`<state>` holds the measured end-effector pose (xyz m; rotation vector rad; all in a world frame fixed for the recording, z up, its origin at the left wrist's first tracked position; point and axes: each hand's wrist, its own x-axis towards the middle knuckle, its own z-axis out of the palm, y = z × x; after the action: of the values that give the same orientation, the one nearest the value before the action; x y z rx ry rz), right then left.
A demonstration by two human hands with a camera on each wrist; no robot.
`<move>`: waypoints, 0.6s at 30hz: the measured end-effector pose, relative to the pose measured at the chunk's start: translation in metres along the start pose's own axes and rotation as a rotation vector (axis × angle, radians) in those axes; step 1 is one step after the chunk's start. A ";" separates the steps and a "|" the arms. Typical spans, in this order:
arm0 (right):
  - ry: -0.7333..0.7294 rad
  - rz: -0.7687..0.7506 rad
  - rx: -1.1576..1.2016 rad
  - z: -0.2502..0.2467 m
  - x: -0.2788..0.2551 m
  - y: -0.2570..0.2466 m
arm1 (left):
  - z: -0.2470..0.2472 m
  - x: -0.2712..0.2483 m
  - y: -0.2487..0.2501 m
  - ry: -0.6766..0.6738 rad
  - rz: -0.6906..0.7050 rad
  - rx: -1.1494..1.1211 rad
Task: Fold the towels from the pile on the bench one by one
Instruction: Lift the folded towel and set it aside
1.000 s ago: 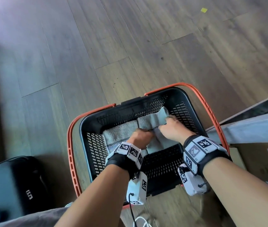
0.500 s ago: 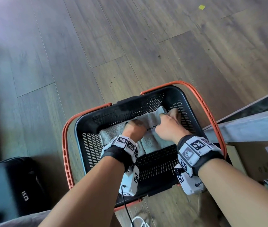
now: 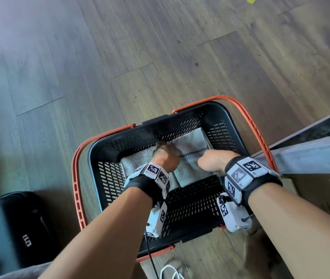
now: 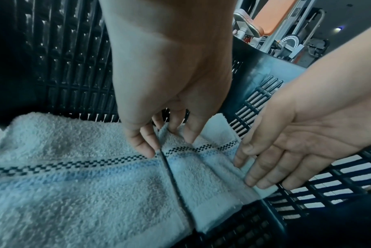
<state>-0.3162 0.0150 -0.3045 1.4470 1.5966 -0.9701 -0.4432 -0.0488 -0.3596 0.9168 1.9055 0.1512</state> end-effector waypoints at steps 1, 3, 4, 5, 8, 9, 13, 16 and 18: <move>0.003 -0.011 0.000 0.001 0.001 0.001 | 0.001 0.001 -0.002 -0.010 0.006 0.016; 0.018 -0.033 -0.009 0.002 0.005 0.003 | 0.003 0.001 -0.005 -0.015 0.018 -0.004; 0.053 -0.071 -0.024 0.004 0.009 0.005 | 0.002 -0.001 -0.005 0.014 0.037 -0.004; 0.084 -0.086 -0.007 0.002 0.008 0.003 | 0.003 -0.002 -0.005 0.066 0.076 0.015; 0.163 -0.141 0.093 -0.004 0.009 -0.002 | 0.005 -0.005 -0.003 0.033 0.200 0.040; 0.159 -0.148 0.113 -0.005 0.009 -0.005 | 0.008 -0.004 -0.002 -0.078 0.210 0.080; 0.126 -0.150 0.127 -0.006 0.020 -0.008 | 0.017 -0.001 -0.006 -0.341 0.153 0.307; 0.118 -0.141 0.140 -0.008 0.026 -0.009 | 0.018 -0.004 -0.004 -0.376 0.176 0.412; 0.136 -0.135 0.147 -0.008 0.028 -0.009 | 0.017 -0.005 0.000 -0.400 0.181 0.397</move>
<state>-0.3278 0.0337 -0.3258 1.5492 1.7718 -1.1067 -0.4279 -0.0567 -0.3643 1.2788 1.5012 -0.2960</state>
